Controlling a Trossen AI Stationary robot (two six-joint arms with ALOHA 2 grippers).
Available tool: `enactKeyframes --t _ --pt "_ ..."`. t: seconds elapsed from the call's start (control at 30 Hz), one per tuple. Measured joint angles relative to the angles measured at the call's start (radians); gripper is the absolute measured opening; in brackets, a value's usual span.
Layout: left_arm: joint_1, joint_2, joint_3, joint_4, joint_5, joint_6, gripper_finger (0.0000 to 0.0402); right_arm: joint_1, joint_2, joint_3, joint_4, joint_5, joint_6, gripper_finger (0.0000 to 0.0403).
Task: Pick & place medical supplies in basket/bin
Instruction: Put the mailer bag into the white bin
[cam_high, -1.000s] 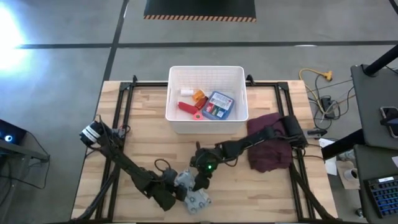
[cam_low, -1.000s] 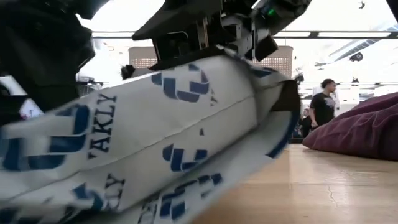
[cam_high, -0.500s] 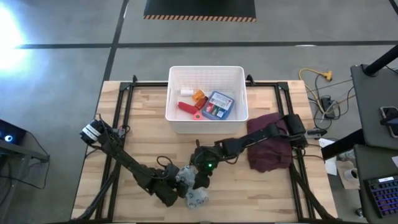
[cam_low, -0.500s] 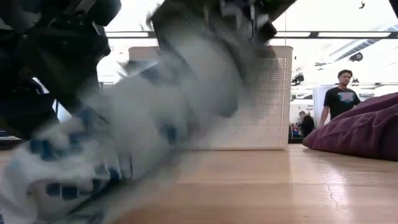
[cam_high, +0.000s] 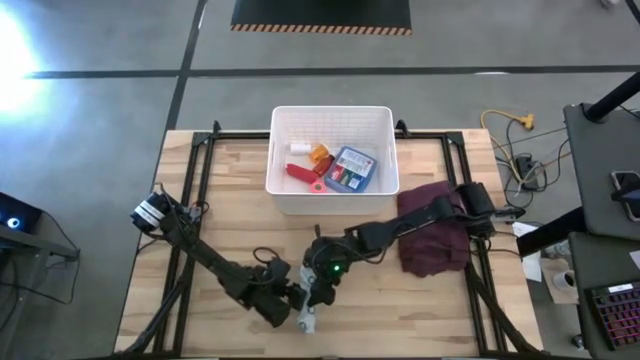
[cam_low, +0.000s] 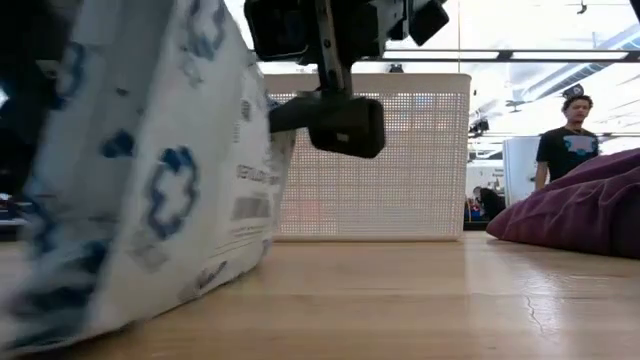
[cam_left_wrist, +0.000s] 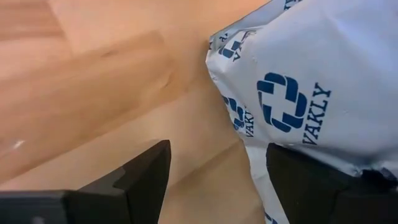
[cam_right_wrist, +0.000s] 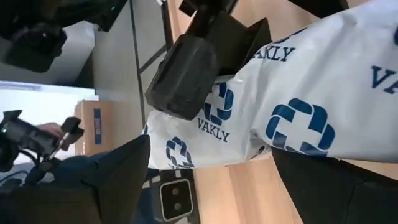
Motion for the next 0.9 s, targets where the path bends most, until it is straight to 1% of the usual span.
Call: enactKeyframes --t 0.1,0.2,0.27,0.37,0.5,0.57,0.73,0.8,0.9 --pt "0.000 0.000 0.016 -0.005 -0.047 0.009 0.0246 -0.008 -0.031 -0.002 -0.055 0.024 0.030 0.0329" --pt "-0.003 -0.002 0.031 0.006 -0.070 0.007 0.0246 -0.013 -0.067 -0.003 -0.124 0.104 0.029 0.0329" --pt "-0.012 -0.005 0.038 -0.002 -0.105 0.013 0.0246 -0.015 -0.083 -0.003 -0.155 0.141 0.048 0.0329" --pt "-0.031 -0.009 0.048 -0.001 -0.164 0.021 0.0246 -0.017 -0.088 -0.004 -0.176 0.152 0.066 0.0329" --pt "-0.052 -0.035 0.062 0.053 -0.214 0.023 0.0246 -0.025 -0.065 -0.016 -0.308 0.283 0.052 0.0329" --pt "-0.060 -0.039 0.063 0.044 -0.244 0.023 0.0246 -0.031 -0.063 -0.025 -0.383 0.313 0.034 0.0329" --pt "-0.067 -0.033 0.059 0.038 -0.262 0.036 0.0246 -0.030 -0.066 -0.043 -0.365 0.268 0.006 0.0329" --pt "-0.067 -0.030 0.049 0.026 -0.257 0.037 0.0246 -0.033 -0.062 -0.043 -0.327 0.253 -0.017 0.0329" --pt "-0.066 -0.027 0.041 0.018 -0.253 0.037 0.0246 -0.034 -0.067 -0.042 -0.332 0.227 -0.060 0.0329"
